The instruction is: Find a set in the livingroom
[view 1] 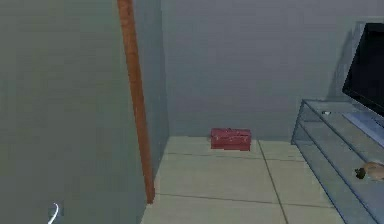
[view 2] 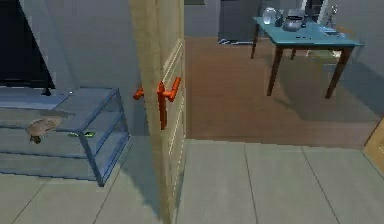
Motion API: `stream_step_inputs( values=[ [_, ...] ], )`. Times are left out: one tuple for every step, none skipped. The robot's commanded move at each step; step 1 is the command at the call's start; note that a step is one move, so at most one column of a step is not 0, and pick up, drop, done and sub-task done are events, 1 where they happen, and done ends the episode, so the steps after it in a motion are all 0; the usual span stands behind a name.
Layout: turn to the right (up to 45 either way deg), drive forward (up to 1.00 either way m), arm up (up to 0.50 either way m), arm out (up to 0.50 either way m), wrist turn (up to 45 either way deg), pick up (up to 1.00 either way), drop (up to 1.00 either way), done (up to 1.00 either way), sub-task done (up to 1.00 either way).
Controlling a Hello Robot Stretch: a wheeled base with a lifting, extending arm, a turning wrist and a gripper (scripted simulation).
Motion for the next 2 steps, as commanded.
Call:
stream_step_inputs(
  values=[
    [45.0, 0.00, 0.00, 0.00, 0.0, 0.00, 0.00, 0.00, 0.00],
    [45.0, 0.00, 0.00, 0.00, 0.0, 0.00, 0.00, 0.00, 0.00]
  ],
)
